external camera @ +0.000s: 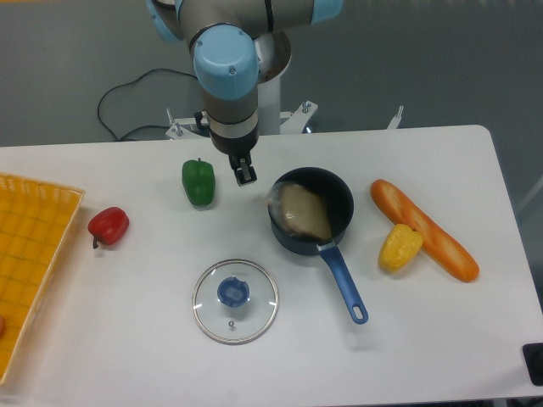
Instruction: Put the toast in the pot
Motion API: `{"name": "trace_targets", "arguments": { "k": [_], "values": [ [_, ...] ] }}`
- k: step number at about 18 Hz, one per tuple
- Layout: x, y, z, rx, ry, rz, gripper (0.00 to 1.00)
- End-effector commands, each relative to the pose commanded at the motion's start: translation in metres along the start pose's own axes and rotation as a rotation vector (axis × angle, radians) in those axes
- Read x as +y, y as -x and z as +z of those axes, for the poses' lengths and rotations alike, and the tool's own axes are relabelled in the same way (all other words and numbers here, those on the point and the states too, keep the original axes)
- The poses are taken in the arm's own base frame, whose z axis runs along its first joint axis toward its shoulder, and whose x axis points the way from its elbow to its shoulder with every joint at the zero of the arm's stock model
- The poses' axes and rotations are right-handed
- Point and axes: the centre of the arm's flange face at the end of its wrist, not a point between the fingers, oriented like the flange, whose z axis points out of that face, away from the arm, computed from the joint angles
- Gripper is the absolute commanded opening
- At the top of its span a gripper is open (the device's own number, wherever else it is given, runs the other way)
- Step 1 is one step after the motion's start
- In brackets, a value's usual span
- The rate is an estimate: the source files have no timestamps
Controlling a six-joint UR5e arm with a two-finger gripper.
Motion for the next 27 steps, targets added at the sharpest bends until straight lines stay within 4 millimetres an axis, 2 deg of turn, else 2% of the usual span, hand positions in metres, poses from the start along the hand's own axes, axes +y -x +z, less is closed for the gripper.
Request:
{"name": "trace_targets", "arguments": {
  "k": [1, 2, 3, 4, 9, 12, 16, 27],
  "values": [
    [0.0, 0.0, -0.001, -0.003, 0.0, -0.002, 0.77],
    [0.0, 0.001, -0.003, -0.008, 0.0, -0.002, 0.83],
    [0.001, 0.002, -0.003, -0.008, -0.003, -0.003, 0.99],
    [0.0, 0.002, -0.004, -0.009, -0.003, -0.009, 1.0],
    [-0.006, 0.014, -0.021, -0.041, -0.052, -0.071, 1.0],
    [-0.017, 0.022, -0.03, -0.062, -0.121, -0.167, 1.0],
    [-0.036, 0.028, -0.035, -0.106, -0.123, -0.145, 1.0],
    [-0.037, 0.033, -0.039, -0.117, -0.124, -0.14, 1.0]
  ]
}}
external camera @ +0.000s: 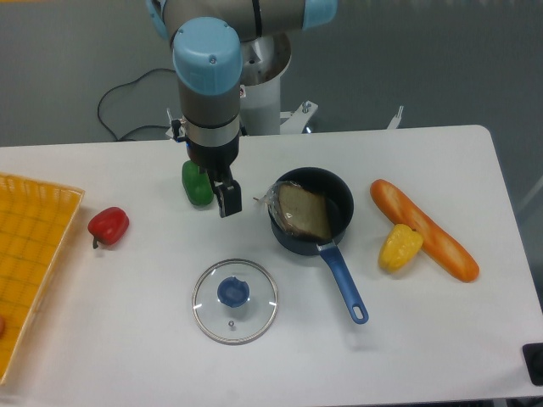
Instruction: Put the toast in the pot
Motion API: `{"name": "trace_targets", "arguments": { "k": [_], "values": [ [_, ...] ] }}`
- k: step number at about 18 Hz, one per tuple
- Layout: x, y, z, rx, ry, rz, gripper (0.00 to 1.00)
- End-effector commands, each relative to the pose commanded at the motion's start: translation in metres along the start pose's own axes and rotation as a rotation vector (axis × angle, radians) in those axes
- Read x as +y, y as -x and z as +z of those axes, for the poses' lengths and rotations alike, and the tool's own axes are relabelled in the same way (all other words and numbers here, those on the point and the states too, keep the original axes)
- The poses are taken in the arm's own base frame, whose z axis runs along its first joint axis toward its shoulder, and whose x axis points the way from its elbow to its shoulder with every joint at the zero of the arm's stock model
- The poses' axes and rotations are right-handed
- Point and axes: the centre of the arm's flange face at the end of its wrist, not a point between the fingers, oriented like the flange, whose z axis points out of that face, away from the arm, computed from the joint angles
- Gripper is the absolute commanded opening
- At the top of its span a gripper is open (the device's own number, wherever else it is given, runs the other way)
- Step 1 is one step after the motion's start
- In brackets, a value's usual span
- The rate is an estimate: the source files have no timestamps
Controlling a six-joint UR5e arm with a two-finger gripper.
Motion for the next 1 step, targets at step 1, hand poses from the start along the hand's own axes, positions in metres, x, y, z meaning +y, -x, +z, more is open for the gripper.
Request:
{"name": "trace_targets", "arguments": {
  "k": [1],
  "values": [
    [0.0, 0.0, 0.0, 0.0, 0.0, 0.0, 1.0]
  ]
}}
